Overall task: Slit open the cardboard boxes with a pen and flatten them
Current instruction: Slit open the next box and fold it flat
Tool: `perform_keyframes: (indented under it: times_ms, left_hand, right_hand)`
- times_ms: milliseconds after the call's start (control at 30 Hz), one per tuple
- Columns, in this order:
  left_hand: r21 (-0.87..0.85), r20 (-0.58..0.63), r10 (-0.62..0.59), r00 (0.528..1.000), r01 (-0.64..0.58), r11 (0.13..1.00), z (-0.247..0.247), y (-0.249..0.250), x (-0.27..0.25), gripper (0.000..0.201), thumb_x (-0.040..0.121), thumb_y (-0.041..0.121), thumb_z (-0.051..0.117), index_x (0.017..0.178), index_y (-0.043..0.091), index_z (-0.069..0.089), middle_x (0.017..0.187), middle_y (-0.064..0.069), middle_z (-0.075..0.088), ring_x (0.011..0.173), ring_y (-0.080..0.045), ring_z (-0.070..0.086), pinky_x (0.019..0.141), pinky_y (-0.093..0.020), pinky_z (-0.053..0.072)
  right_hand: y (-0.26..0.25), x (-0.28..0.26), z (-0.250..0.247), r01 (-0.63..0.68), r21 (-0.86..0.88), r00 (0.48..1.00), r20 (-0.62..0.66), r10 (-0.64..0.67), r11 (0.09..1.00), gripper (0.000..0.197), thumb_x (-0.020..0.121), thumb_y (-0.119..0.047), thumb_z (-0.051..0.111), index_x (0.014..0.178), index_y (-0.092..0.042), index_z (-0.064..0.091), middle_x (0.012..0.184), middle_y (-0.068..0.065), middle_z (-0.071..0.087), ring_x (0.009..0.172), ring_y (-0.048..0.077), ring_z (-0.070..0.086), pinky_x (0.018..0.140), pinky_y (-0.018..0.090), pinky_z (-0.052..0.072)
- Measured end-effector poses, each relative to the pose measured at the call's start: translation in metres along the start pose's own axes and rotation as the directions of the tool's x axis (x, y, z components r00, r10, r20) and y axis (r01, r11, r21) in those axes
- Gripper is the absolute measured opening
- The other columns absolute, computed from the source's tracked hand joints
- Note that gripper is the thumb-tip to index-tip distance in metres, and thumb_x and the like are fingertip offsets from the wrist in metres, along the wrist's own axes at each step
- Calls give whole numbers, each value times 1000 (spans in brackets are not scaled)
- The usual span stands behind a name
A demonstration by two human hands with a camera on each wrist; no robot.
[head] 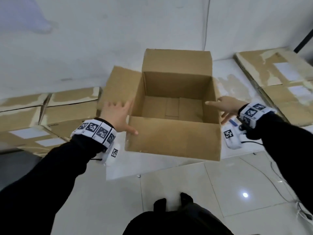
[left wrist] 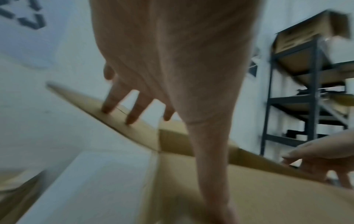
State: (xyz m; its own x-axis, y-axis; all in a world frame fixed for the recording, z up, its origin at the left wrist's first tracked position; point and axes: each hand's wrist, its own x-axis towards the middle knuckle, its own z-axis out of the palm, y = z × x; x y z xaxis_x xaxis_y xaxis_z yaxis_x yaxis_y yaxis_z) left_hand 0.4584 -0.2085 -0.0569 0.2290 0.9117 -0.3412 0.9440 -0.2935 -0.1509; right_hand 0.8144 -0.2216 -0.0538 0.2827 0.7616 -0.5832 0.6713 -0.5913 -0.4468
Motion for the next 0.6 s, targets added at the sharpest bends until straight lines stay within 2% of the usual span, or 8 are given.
perform_keyframes:
  times_ms: [67,167,300,367,400,467,533,600]
  left_hand:
    - [-233,82,80,993,-59,971,13,-8,6,129,62,67,73,147,35,-18,147,-17,31,118,-36,52,96,-44,45]
    - [-259,34,121,992,-108,960,22,-3,14,127,69,54,77,145,39,-23,148,-19,28,110,-37,57,91,-42,49]
    - [-221,73,89,993,-71,973,0,4,25,114,79,37,74,150,33,-14,153,-20,20,128,-36,42,101,-44,42]
    - [-195,-51,142,989,-149,969,-28,14,25,100,85,49,62,152,28,-9,157,-17,15,139,-34,27,112,-50,29]
    - [-204,-158,186,970,-217,955,-43,23,23,100,83,61,56,152,27,-7,158,-14,12,142,-32,22,114,-52,23]
    - [-269,-382,276,882,-391,880,-72,48,16,106,75,76,49,152,29,-6,161,-7,4,146,-26,13,116,-50,20]
    - [-312,-556,335,761,-564,764,-93,76,10,108,74,77,50,152,29,-7,161,-4,-4,148,-23,6,116,-45,17]
    - [-375,-615,327,717,-631,679,-105,99,8,107,76,74,52,151,29,-9,160,-6,-9,148,-23,0,116,-52,17]
  right_hand:
    - [3,7,8,35,79,996,-78,-29,996,52,95,-19,53,137,7,36,127,30,51,88,43,64,57,48,58]
    - [16,8,9,84,247,996,-57,-72,965,35,93,1,42,127,7,46,107,24,60,73,34,65,45,40,57]
    - [27,-9,21,161,425,973,-219,-72,891,37,93,-1,43,129,-4,38,117,24,55,91,39,61,56,48,58]
    - [31,-13,38,222,474,937,-346,-51,852,47,92,-4,48,134,-13,29,130,17,42,102,39,54,54,48,57]
    - [32,-13,49,271,469,905,-423,-56,840,53,89,-4,51,134,-13,25,132,15,36,105,39,52,55,49,57]
    - [30,-14,79,383,426,814,-575,-82,820,63,80,0,56,133,-4,21,129,18,32,109,40,47,73,56,54]
    - [23,-21,116,445,395,727,-683,-67,804,65,71,9,57,129,7,26,124,23,34,114,39,42,94,53,43]
    - [13,-31,155,462,424,690,-723,-16,779,67,67,14,55,128,10,29,120,22,35,111,38,41,100,50,38]
